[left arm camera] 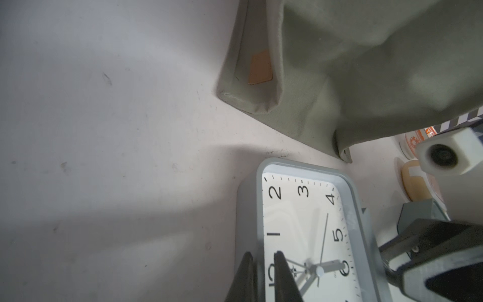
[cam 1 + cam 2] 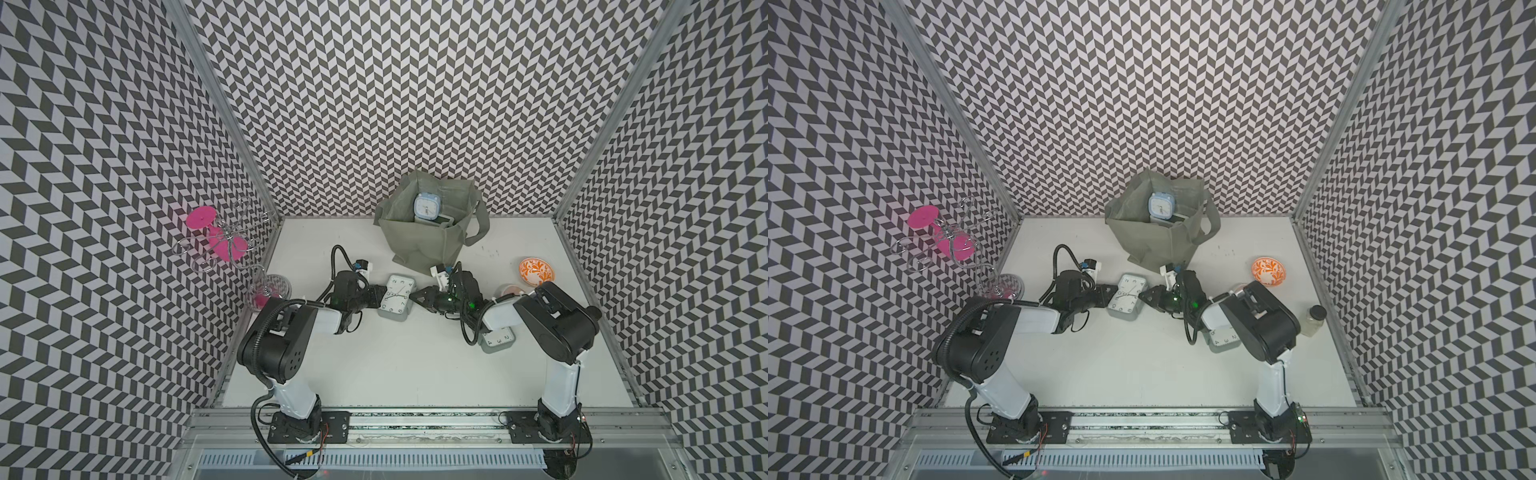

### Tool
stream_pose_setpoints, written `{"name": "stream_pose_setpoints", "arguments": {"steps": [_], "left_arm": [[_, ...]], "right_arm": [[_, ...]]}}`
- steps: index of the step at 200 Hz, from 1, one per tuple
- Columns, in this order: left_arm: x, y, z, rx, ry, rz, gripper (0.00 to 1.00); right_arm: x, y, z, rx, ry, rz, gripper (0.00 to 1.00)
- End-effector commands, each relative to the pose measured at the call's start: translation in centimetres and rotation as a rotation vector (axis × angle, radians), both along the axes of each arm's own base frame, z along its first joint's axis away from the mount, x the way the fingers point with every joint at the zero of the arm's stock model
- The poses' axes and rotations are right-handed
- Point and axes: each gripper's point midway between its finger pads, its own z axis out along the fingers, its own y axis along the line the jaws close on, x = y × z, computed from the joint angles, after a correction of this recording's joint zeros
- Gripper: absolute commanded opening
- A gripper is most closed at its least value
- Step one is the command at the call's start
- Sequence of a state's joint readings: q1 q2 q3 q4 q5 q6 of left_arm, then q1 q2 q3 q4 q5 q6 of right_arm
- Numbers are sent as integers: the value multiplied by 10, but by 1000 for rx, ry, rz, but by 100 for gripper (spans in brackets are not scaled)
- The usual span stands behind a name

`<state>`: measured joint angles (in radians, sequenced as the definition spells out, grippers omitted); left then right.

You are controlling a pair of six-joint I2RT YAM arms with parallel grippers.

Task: Put the alarm clock into the canvas bag
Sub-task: Adjust the alarm at the center of the board.

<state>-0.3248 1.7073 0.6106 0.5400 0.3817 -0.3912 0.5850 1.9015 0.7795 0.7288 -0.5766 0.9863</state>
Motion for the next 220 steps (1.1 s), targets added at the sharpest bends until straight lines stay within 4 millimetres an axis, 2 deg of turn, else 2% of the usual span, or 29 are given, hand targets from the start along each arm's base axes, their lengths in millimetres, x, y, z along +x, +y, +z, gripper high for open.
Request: {"name": "stream_pose_setpoints", "arguments": {"steps": [1, 56, 88, 109, 127, 146, 161, 173, 189, 205, 220], "left_arm": [[-42, -32, -14, -15, 104, -152, 16], [-63, -53, -7, -89, 126, -219, 18], [-67, -56, -6, -99, 125, -223, 18], [-69, -56, -8, -98, 123, -226, 18], [-70, -54, -6, -98, 121, -223, 18], [-72, -51, -3, -89, 113, -209, 18], [-72, -44, -1, -63, 107, -180, 18], [-71, -36, 2, -36, 95, -146, 18], [-72, -26, 9, -7, 72, -100, 22], [-74, -17, 18, 3, 44, -65, 29], [-78, -12, 26, -3, 18, -44, 35]], "right_arm": [[-1, 10, 64, 96, -197, 17, 24], [-11, 8, 50, 71, -138, 33, 25], [-15, 8, 47, 44, -129, 37, 27], [-17, 7, 53, 24, -153, 37, 28], [-21, 6, 66, -2, -216, 32, 29], [-24, -1, 79, -102, -310, 1, 33], [-24, -11, 88, -196, -367, -41, 40], [-24, -23, 91, -269, -388, -80, 51], [-22, -39, 86, -373, -400, -136, 70], [-20, -47, 78, -487, -398, -151, 83], [-20, -44, 71, -575, -397, -130, 90]]}}
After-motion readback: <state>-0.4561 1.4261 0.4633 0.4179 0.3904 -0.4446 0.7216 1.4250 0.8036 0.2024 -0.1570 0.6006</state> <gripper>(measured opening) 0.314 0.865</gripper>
